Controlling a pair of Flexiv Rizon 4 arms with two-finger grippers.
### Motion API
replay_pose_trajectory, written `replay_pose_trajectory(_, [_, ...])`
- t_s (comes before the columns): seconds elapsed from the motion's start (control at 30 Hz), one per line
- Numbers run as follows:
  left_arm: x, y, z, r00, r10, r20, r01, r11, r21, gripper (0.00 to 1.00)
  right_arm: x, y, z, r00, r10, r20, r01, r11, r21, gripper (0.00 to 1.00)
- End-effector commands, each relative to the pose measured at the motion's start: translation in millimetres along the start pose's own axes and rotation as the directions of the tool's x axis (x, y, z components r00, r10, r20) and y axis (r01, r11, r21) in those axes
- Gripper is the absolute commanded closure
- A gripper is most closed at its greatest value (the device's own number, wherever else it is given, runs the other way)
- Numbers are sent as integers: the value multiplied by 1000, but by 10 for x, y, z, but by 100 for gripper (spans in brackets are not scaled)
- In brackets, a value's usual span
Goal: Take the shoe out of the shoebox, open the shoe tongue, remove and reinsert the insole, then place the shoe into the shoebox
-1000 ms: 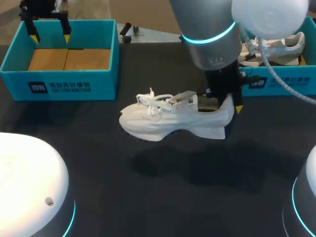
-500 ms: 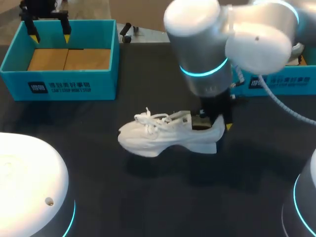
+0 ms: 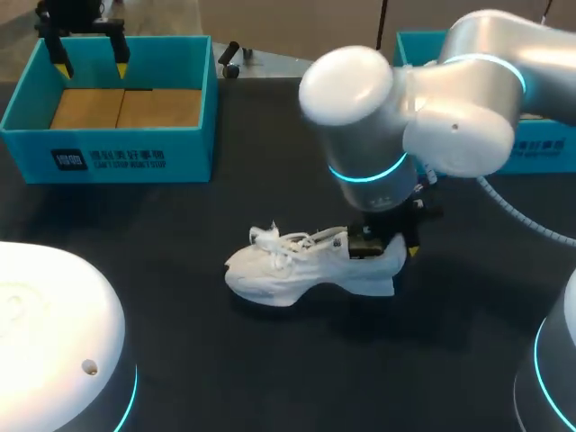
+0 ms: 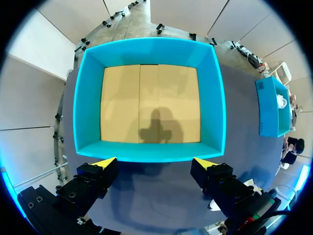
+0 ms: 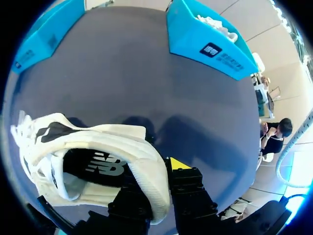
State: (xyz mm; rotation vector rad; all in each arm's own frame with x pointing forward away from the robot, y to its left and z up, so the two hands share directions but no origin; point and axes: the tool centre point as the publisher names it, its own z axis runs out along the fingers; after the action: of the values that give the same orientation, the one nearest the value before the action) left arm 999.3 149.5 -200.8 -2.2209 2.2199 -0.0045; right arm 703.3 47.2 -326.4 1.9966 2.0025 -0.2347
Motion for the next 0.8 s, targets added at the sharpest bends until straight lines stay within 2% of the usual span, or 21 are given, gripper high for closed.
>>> replay_pose_trajectory(0.03, [-3, -2, -4, 1000, 0, 1, 0, 1000, -1, 0, 126, 10, 121, 998, -14, 55, 13, 1000, 13, 100])
replay_pose_trajectory(0.3, [-3, -2, -4, 1000, 0, 1, 0, 1000, -1, 0, 176, -1, 317, 997, 7, 73, -9, 1000, 14, 100])
replay_pose_trajectory(0.7, [-3, -2, -4, 1000, 0, 1, 0, 1000, -1, 0, 139, -35, 546, 999, 43, 32, -43, 999, 17, 100])
replay_pose_trajectory(0.73, [-3, -2, -4, 1000, 0, 1, 0, 1000, -1, 0, 135, -38, 551, 999, 44, 30, -44, 999, 18, 85])
replay_pose_trajectory(0.77, [-3, -2, -4, 1000, 0, 1, 0, 1000, -1, 0, 134, -39, 554, 999, 45, 30, -45, 999, 19, 64])
replay_pose_trajectory(0.8, [-3, -2, -4, 1000, 0, 1, 0, 1000, -1, 0, 133, -40, 554, 999, 46, 30, -46, 999, 21, 54])
